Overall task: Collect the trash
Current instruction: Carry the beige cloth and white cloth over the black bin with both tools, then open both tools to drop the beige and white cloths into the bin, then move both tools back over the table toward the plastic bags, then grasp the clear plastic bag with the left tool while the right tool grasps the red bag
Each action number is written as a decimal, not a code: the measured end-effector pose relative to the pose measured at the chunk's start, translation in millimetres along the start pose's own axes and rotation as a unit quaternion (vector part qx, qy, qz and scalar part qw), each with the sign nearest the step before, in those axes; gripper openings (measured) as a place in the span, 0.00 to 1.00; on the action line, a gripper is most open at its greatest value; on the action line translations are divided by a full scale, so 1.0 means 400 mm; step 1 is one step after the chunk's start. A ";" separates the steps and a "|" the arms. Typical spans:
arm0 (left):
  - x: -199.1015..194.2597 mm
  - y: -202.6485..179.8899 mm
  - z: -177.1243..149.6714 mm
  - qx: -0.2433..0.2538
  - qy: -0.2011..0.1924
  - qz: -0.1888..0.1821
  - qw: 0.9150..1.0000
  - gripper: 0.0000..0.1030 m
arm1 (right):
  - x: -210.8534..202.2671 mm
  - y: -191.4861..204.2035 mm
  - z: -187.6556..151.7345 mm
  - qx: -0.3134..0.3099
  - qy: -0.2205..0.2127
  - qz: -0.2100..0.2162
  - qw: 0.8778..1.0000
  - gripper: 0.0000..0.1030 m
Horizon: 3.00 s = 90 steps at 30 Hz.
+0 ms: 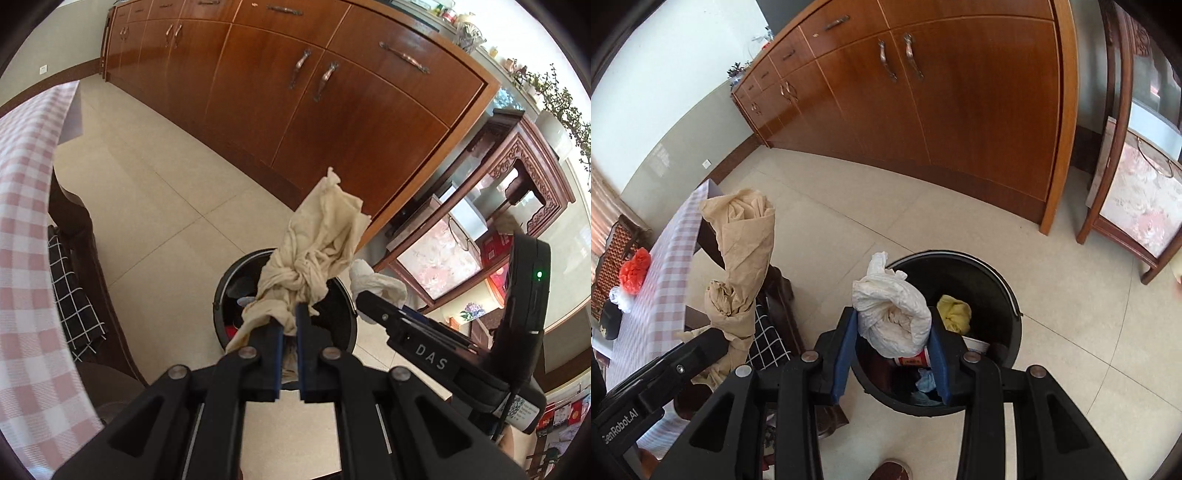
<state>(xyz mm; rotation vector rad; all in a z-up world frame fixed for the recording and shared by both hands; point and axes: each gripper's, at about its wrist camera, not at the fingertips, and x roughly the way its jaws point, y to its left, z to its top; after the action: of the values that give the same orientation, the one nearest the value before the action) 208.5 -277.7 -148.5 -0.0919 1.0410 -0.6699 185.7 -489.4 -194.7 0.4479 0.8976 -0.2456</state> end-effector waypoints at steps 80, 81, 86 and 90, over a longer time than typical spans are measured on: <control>-0.611 0.831 0.054 -0.184 -0.181 0.276 0.926 0.57 | 0.081 1.162 -0.019 -0.255 -0.010 0.192 0.948 0.67; -0.606 0.841 0.060 -0.184 -0.180 0.275 0.926 0.57 | 0.092 1.176 -0.013 -0.254 -0.009 0.193 0.948 0.67; -0.582 0.877 0.092 -0.194 -0.181 0.266 0.927 0.57 | 0.140 1.234 0.018 -0.253 -0.004 0.197 0.947 0.67; -0.561 0.901 0.117 -0.195 -0.181 0.265 0.927 0.57 | 0.169 1.281 0.042 -0.252 -0.004 0.201 0.947 0.73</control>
<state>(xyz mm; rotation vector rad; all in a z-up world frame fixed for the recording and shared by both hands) 342.5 123.2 -87.7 -0.2594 0.7774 0.0578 437.0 -47.3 -100.5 0.1424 0.8053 0.3534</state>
